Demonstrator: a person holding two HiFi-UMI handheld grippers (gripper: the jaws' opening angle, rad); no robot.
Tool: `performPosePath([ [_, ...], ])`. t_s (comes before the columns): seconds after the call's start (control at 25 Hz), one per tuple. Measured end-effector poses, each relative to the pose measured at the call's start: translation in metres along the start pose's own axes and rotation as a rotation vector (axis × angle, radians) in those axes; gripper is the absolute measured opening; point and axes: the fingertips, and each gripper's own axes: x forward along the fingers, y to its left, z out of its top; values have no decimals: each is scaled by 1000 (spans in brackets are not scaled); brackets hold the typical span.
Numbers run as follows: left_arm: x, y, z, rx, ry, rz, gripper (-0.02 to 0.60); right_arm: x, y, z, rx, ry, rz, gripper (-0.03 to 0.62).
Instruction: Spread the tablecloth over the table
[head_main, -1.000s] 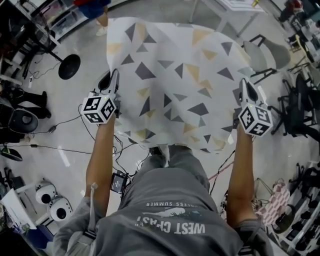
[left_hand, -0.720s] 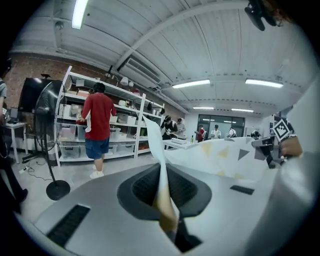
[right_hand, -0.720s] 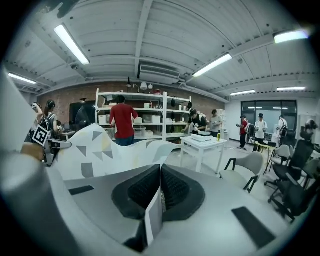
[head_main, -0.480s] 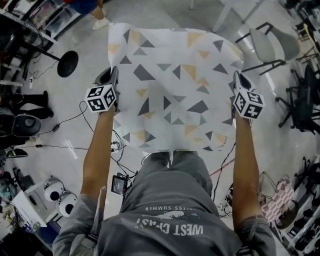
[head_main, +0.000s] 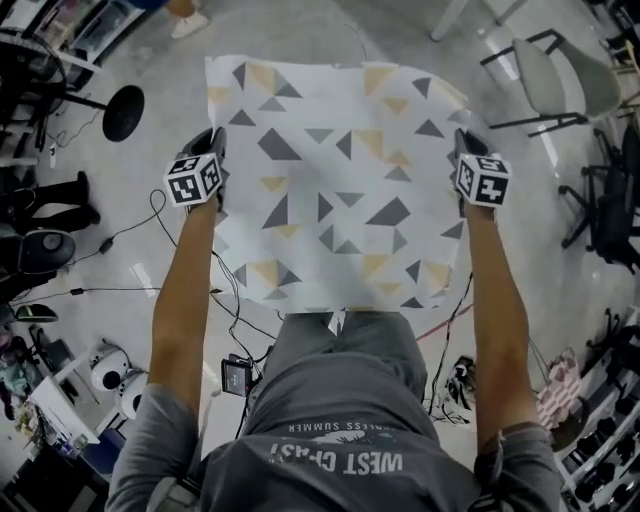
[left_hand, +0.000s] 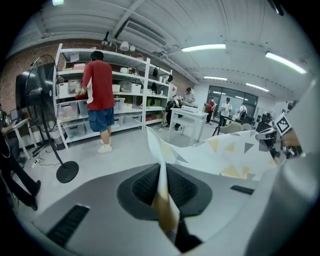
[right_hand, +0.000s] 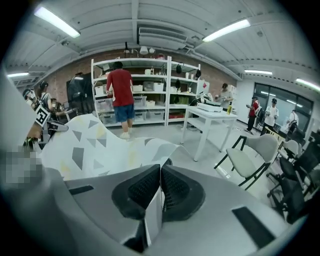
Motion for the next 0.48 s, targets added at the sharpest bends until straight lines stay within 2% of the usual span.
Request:
performPosePath([
  [0.12,21,7,-16,0,51,16,25,28,0,-13,-25,56,14,17],
  [0.32,39,22,-43,-11,126,74,25,60,18,-18,-131,97,38,17],
  [0.48,46,38,-62,-42,170,111,25,83,2,-25,-90,125,25,18],
])
